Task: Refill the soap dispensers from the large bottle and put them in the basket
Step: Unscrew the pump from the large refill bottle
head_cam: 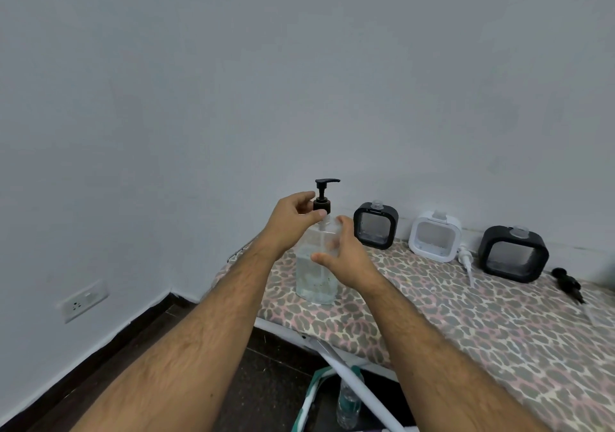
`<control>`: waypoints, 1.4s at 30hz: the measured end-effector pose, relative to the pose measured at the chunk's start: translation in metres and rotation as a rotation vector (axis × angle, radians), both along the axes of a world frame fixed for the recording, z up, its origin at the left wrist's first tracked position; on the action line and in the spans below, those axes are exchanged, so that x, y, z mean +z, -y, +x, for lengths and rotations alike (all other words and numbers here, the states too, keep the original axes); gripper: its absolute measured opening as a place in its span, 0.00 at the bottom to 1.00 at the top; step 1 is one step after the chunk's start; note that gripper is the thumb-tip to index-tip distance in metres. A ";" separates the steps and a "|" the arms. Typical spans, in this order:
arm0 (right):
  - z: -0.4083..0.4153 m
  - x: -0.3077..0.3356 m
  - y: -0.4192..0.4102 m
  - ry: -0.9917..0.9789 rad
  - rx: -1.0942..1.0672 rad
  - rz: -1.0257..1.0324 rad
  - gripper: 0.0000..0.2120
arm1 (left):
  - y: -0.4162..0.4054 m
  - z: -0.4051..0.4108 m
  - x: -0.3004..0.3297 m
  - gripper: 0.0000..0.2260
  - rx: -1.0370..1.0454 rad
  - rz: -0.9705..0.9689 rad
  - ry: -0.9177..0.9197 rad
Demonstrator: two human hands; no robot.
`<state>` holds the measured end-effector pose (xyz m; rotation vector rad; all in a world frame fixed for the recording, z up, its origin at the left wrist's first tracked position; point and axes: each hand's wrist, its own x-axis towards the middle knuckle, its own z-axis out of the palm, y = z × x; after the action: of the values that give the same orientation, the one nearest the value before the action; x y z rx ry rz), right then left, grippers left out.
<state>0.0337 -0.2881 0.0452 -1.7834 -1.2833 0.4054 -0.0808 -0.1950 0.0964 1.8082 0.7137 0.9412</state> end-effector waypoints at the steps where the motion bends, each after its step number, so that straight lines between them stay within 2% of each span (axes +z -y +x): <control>1: 0.000 0.001 0.000 0.001 -0.002 -0.008 0.45 | 0.000 0.003 0.001 0.26 0.002 0.011 -0.021; 5: -0.001 0.005 0.001 0.001 -0.002 -0.025 0.46 | 0.001 0.011 0.004 0.26 0.064 0.123 -0.072; 8: -0.002 0.004 0.002 0.019 -0.012 -0.031 0.45 | 0.002 0.009 0.005 0.34 0.070 0.056 -0.048; 9: -0.002 0.004 0.003 0.024 -0.015 -0.034 0.45 | 0.002 0.008 0.005 0.34 0.033 0.035 -0.044; 10: -0.003 0.004 0.003 0.023 -0.015 -0.034 0.45 | 0.002 0.007 0.004 0.30 -0.015 0.027 -0.044; 12: -0.003 0.005 0.005 0.008 -0.013 -0.031 0.44 | 0.007 0.005 0.006 0.17 -0.094 0.037 -0.048; 14: -0.003 0.006 0.006 0.000 -0.014 -0.031 0.44 | 0.010 0.004 0.005 0.13 -0.110 0.037 -0.026; 17: -0.003 0.006 0.006 0.004 -0.019 -0.040 0.44 | 0.009 -0.002 0.001 0.21 -0.082 0.000 0.024; 22: -0.004 0.004 0.005 0.004 -0.017 -0.021 0.43 | 0.006 -0.012 -0.001 0.21 0.029 0.034 0.061; 27: -0.002 0.004 0.005 0.020 -0.005 -0.025 0.44 | 0.010 -0.001 0.001 0.28 0.004 0.044 0.004; 32: 0.000 0.002 0.004 0.017 -0.005 -0.014 0.44 | 0.015 0.006 0.002 0.12 -0.058 0.038 0.012; 38: -0.001 0.002 0.003 0.024 0.003 -0.015 0.44 | 0.013 0.002 0.004 0.22 0.034 0.019 0.062; 42: -0.001 0.003 0.004 0.031 0.003 0.005 0.43 | 0.013 0.007 0.016 0.11 0.070 0.054 0.107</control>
<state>0.0331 -0.2922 0.0477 -1.7898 -1.3071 0.3769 -0.0738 -0.2082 0.1122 1.7751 0.6938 1.1042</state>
